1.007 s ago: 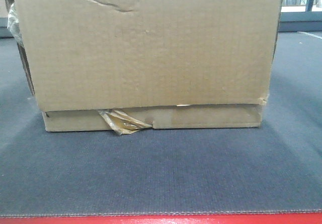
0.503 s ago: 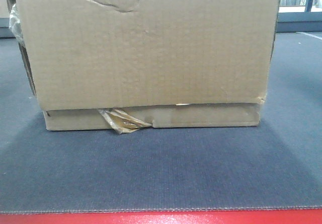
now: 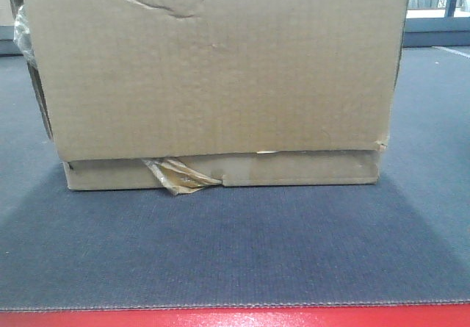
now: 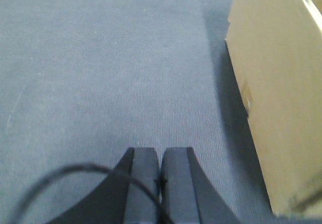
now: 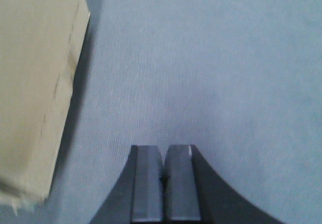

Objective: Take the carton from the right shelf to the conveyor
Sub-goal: 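Open both grippers and release the carton walls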

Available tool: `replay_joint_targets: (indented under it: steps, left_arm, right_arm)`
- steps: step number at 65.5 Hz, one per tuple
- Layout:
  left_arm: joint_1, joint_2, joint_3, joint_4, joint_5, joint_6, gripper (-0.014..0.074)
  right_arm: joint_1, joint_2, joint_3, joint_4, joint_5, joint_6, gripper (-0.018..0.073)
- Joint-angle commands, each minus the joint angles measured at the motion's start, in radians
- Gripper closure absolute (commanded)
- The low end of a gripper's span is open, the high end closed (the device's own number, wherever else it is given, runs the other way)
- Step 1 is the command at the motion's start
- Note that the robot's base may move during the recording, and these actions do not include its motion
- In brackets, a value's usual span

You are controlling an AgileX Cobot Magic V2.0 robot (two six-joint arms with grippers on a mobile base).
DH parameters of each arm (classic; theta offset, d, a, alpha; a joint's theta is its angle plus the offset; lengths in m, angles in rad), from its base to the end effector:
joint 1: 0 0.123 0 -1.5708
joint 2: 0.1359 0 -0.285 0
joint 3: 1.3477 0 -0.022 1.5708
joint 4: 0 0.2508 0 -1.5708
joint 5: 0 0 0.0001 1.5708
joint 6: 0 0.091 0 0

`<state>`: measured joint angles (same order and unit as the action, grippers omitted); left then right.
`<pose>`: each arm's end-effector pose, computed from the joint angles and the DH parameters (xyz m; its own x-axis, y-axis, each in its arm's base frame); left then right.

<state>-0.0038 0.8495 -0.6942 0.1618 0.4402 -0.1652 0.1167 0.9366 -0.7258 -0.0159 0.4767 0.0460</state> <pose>0.1737 0.0056 0.3216 -0.4811 -0.0167 -0.8765 -0.0653 0.9977 0.0168 0.1892 0.0215 0.3128 -0.5642 -0.0341 -0.8249 -0.0925 0.9955 0.0222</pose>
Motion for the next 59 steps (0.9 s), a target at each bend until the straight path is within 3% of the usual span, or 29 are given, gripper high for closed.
replay_joint_targets:
  steps: [1,13,30,59]
  left_arm:
    - [0.002,-0.111,0.105,-0.009,-0.096,0.006,0.0594]
    - [0.002,-0.343,0.229,-0.018,-0.117,0.006,0.0594]
    - [0.002,-0.615,0.251,-0.018,-0.122,0.006,0.0594]
    - [0.002,-0.678,0.251,-0.018,-0.120,0.006,0.0594]
  right_arm:
    - [-0.006,-0.114,0.121,-0.007,-0.115,-0.001,0.0627]
    - [-0.006,-0.328,0.271,-0.007,-0.178,-0.001,0.0627]
    - [-0.006,-0.617,0.309,-0.007,-0.176,-0.001,0.0627]
    - [-0.006,-0.706,0.309,-0.007,-0.195,-0.001,0.0627]
